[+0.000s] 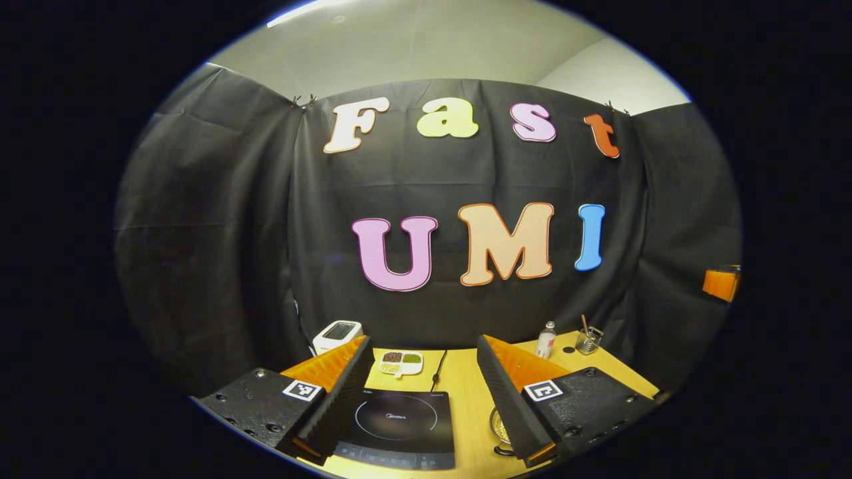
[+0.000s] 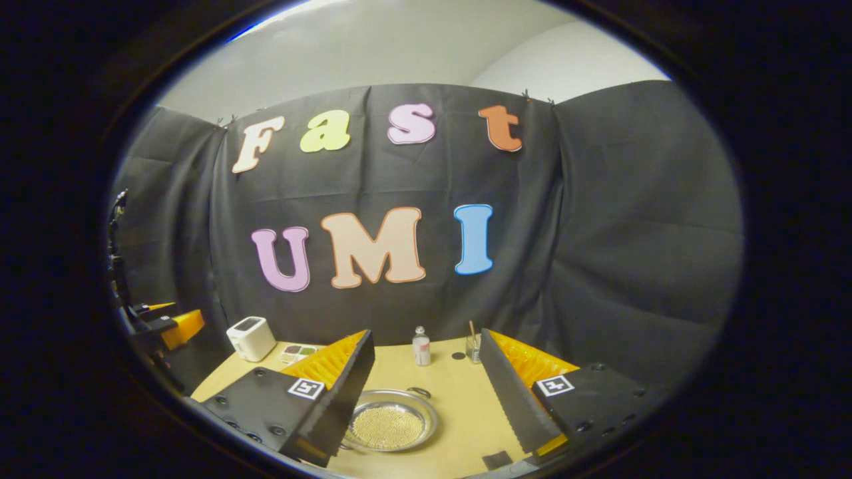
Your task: First push the handle of the pot to place it horizontally, then grasp the pot with both hands and set it on the induction cooktop.
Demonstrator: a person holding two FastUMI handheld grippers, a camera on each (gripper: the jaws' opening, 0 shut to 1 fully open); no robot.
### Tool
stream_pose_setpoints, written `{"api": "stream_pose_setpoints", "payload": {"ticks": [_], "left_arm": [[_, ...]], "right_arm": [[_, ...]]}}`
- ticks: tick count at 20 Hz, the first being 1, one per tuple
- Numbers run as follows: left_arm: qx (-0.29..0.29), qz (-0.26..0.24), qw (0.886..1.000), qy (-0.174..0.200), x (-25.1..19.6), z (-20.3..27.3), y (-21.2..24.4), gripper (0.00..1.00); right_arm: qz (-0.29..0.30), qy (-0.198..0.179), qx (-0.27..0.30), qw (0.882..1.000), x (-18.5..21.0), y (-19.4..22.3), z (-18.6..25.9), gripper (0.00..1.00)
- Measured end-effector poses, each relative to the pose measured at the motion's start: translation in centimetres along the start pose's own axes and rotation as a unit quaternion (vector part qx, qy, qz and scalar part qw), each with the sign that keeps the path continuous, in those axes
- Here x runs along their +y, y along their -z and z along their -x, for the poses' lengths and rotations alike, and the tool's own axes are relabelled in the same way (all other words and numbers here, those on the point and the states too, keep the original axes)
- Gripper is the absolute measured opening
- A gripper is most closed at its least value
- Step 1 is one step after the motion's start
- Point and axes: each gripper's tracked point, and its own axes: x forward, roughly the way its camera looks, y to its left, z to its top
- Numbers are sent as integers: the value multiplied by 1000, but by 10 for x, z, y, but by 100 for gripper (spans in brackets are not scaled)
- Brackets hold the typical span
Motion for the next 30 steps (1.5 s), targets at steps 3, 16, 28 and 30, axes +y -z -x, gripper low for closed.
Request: {"api": "stream_pose_setpoints", "payload": {"ticks": [3, 16, 28, 30], "left_arm": [[4, -3, 1000, 9, 3, 6, 6, 91], [8, 9, 1000, -12, 40, 43, 25, 94], [17, 18, 999, -29, 42, 53, 41, 95], [27, 23, 999, -26, 42, 52, 49, 91]], "right_arm": [[-3, -1, 3, 1000, 10, 3, 8, 94], [-3, -27, 23, 999, 34, 34, 26, 94], [6, -89, 136, 987, 69, 124, 21, 0], [2, -100, 173, 980, 82, 152, 22, 0]]}}
